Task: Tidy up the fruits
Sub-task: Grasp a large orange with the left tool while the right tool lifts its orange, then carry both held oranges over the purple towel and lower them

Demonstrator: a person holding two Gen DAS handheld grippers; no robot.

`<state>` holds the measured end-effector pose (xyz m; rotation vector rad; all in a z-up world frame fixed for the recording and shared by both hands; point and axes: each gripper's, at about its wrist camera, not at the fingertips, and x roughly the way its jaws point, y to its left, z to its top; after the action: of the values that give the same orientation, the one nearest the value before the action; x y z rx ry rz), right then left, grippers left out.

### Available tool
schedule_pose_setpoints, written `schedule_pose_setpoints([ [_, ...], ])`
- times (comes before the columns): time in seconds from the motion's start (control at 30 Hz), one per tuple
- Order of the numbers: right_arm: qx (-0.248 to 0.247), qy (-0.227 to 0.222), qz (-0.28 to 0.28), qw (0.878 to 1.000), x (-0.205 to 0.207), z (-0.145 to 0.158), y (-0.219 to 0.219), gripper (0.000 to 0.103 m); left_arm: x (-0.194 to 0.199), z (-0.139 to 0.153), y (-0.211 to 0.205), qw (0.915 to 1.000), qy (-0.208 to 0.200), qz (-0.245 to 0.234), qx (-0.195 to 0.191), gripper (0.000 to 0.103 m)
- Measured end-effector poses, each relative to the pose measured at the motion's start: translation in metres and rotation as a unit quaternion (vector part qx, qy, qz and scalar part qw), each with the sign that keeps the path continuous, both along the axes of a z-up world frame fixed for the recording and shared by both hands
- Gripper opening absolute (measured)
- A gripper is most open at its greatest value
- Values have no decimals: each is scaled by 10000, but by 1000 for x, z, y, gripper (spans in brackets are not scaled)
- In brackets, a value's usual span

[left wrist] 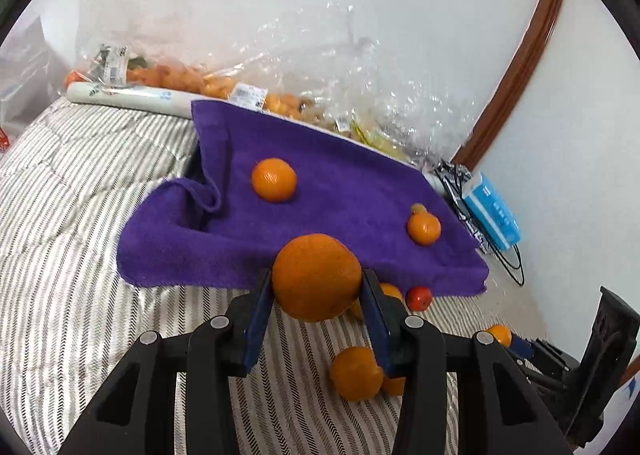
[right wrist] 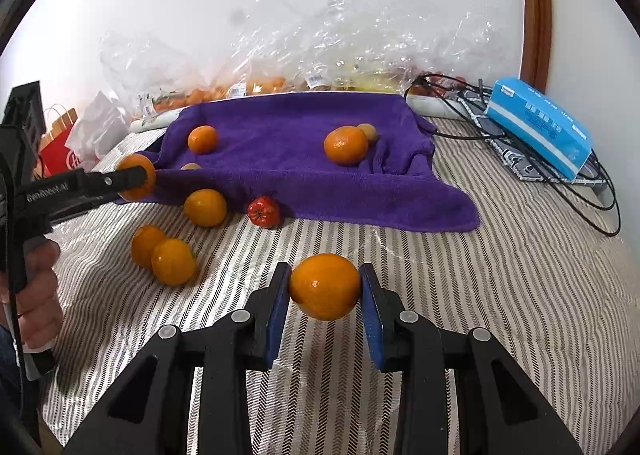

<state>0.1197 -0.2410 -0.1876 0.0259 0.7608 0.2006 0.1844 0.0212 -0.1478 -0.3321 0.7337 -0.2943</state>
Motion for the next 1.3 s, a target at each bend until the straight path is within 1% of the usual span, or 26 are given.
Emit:
schedule_pose_setpoints([
  [0.1,-135,26,-33,9999,1,-1,2,34,-1,1,0,10000,11,-21,-39,41],
  [0.17,-159,4,-38,9999,0,-1,2,34,-3,2,0,10000,-51,-11,-15,41],
  [0.3,-89,-205,-98,9997,-7,4,-2,34,-6,6,-2,9999,-139,-1,45,41],
  [0.43,40,-234,-156,9996,-8,7,-2,34,-12,13,-1,9996,-278,-32,22,41],
  [0.5,129,-197,-157,9996,-6,12,-1,34,-15,20,-1,9992,-346,-216,-22,41],
  [0.57,123,-283,-140,9994,-5,20,2,34,-16,29,0,9987,-367,-341,-59,41],
  [0.6,134,-341,-123,9993,-5,25,3,34,-17,34,0,9985,-402,-373,-39,41],
  [0.67,220,-478,-97,9986,-3,37,4,34,-15,45,0,9985,-393,-329,188,41],
  [0.7,282,-518,-89,9982,-1,43,4,34,-13,50,1,9985,-374,-283,285,41],
  [0.83,416,-691,-15,9967,7,63,7,34,0,63,10,9989,-345,-265,192,41],
  [1.03,552,-884,33,9945,28,84,16,34,28,76,19,9989,-328,-23,334,41],
  [1.17,599,-988,-4,9933,47,89,19,34,43,78,22,9985,-358,52,401,41],
  [1.3,641,-1050,-41,9924,68,88,20,34,56,72,27,9984,-359,139,413,41],
])
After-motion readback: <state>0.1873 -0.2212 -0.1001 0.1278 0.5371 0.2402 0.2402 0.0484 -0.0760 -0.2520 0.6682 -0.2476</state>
